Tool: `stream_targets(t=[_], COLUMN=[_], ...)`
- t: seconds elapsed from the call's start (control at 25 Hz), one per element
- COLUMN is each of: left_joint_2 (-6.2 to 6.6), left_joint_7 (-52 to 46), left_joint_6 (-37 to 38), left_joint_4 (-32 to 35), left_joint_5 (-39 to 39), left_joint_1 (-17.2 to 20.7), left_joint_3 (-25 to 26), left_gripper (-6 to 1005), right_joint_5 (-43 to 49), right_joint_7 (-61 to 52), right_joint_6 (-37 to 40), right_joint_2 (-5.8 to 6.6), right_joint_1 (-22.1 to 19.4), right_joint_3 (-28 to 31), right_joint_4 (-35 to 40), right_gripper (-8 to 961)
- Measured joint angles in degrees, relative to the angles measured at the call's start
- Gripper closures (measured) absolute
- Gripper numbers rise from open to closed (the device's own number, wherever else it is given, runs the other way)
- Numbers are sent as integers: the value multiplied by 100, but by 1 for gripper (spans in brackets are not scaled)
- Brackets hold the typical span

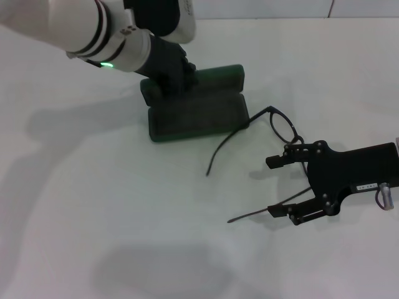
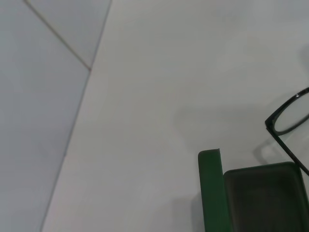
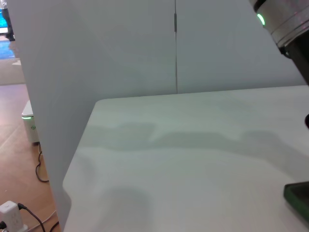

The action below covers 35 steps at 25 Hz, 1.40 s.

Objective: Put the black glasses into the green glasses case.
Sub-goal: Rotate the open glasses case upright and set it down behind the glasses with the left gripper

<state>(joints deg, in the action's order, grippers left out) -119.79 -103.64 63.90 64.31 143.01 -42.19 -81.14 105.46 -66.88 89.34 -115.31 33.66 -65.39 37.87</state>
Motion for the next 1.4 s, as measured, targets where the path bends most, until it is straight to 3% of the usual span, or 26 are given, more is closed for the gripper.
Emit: stream_targets(t=[0.52, 1.16, 1.4], left_joint_2=[0, -24, -14], left_joint_7=[27, -79, -799], left_joint_6=[108, -183, 28], left_joint_4=[24, 450, 737], left_joint_5=[-157, -238, -644], left_joint_1=[12, 472, 608], left_joint_3=[-107, -259, -153], left_gripper=[831, 914, 748], right_joint_5=[0, 0, 0], right_joint_7=[0, 0, 0], right_joint_6=[-14, -19, -15], right_joint_2=[0, -9, -9], right_joint_1=[0, 0, -46], right_joint_3=[0, 0, 3], right_joint_4=[1, 1, 6], right_gripper=[96, 95, 95])
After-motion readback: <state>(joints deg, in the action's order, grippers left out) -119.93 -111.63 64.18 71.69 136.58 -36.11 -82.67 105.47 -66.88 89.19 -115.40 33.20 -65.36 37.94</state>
